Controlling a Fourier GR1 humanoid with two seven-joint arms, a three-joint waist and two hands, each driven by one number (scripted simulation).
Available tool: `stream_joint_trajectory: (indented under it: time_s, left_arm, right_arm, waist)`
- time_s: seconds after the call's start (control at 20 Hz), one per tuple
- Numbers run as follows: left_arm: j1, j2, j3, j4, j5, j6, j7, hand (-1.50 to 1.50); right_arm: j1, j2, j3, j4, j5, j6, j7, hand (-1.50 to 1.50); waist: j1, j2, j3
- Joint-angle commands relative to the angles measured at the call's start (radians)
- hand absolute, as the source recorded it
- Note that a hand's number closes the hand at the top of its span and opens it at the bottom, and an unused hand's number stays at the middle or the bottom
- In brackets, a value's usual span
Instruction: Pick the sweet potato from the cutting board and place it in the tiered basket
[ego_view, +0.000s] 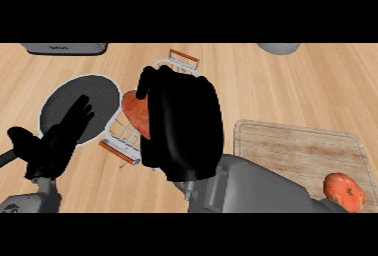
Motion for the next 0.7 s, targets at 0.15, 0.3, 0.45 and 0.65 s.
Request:
stream_joint_trajectory:
  time_s: [0.15,0.3,0.45,0.65]
  left_arm:
    - [-0.001,0.03,0.04,0.018,0.027,-0.036,-0.003,0.0]
    - [-0.029,-0.001,0.023,0.023,0.007,-0.006,0.007,0.0]
    - [0.032,-0.017,-0.011,0.018,-0.023,-0.017,-0.039,0.0]
    - [-0.036,-0.004,0.007,0.036,-0.022,-0.002,-0.002,0.0]
  right_arm:
    - [-0.059,0.01,0.049,0.18,0.011,-0.159,0.11,1.5]
    - [-0.082,0.01,0.042,0.214,0.002,-0.158,0.103,1.5]
    - [-0.061,0.01,0.026,0.315,0.038,-0.252,0.026,1.5]
    - [-0.096,0.01,0.023,0.365,0.098,-0.452,0.025,1.5]
  waist:
    - [0.0,0.001,0.0]
    - [-0.007,0.001,0.0]
    - [-0.001,0.003,0.001]
    - [0.013,0.007,0.001]
